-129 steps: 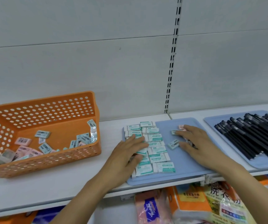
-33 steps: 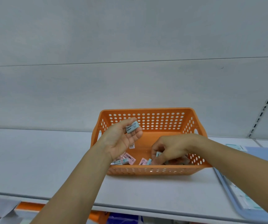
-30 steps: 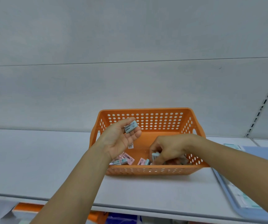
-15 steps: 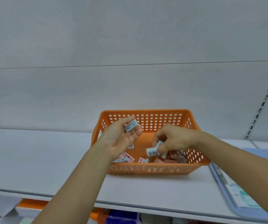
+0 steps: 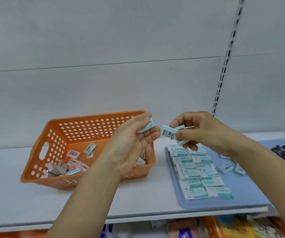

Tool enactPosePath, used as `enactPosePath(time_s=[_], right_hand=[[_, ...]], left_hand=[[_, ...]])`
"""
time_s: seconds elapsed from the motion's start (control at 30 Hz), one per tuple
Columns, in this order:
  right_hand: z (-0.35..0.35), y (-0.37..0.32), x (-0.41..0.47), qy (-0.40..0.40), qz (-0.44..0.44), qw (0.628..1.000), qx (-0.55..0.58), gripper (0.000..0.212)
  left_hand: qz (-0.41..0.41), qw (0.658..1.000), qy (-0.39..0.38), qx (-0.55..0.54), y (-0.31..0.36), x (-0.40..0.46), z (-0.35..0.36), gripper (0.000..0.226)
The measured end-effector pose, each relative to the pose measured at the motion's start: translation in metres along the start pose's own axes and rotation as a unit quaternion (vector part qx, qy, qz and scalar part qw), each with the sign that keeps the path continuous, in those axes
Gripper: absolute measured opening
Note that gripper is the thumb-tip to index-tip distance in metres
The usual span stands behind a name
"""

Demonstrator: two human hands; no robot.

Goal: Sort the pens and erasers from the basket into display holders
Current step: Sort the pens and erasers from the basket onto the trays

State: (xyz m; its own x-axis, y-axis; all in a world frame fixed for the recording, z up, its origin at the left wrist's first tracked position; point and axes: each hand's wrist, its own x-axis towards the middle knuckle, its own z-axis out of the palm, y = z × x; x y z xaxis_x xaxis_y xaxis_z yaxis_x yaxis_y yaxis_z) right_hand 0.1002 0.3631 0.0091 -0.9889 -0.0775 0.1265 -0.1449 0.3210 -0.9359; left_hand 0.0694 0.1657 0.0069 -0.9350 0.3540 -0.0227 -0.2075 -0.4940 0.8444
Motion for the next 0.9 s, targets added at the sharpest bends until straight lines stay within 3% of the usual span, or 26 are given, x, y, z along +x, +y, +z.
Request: enactPosePath(time_s=[0.13,0.2,0.3,0.37,0.4,0.5,0.53,0.6,0.73,0.83,0.9], right_hand=[[-0.071,0.038,-0.040,0.107,0.046,0.993,-0.012,0.016],[-0.103,0.063,-0.059,0.162,0.084,0.983,-0.038,0.017],[-0.131,0.102,-0.086,0.192,0.150,0.967,-0.081,0.015],[-0.137,0.123,-0.099,0.180,0.183,0.960,-0.108,0.015],[-0.138,0.131,-0.104,0.172,0.192,0.958,-0.125,0.018],[-0.142,0.144,-0.117,0.149,0.207,0.953,-0.162,0.041],[-0.144,0.146,-0.121,0.140,0.211,0.950,-0.181,0.048],[-0.147,0.149,-0.128,0.131,0.206,0.942,-0.230,0.056],[-0.148,0.150,-0.131,0.132,0.186,0.916,-0.330,0.052],[-0.142,0.149,-0.127,0.129,0.169,0.875,-0.434,0.041],[-0.141,0.149,-0.126,0.130,0.168,0.875,-0.434,0.041]], left_hand=[[-0.025,0.997,-0.042,0.053,-0.055,0.004,0.054,0.019],[-0.035,0.986,-0.065,0.152,-0.087,0.008,0.075,0.019],[-0.053,0.940,-0.112,0.317,-0.131,0.016,0.105,0.026],[-0.053,0.901,-0.142,0.408,-0.157,0.022,0.120,0.044],[-0.044,0.862,-0.163,0.478,-0.168,0.025,0.125,0.053],[0.047,0.648,-0.217,0.729,-0.192,0.032,0.128,0.059],[0.073,0.595,-0.212,0.771,-0.196,0.035,0.129,0.054],[0.098,0.552,-0.191,0.806,-0.200,0.040,0.131,0.048],[0.128,0.549,-0.168,0.809,-0.203,0.056,0.136,0.043],[0.114,0.599,-0.165,0.775,-0.203,0.069,0.143,0.045],[0.097,0.634,-0.162,0.750,-0.201,0.072,0.143,0.049]])
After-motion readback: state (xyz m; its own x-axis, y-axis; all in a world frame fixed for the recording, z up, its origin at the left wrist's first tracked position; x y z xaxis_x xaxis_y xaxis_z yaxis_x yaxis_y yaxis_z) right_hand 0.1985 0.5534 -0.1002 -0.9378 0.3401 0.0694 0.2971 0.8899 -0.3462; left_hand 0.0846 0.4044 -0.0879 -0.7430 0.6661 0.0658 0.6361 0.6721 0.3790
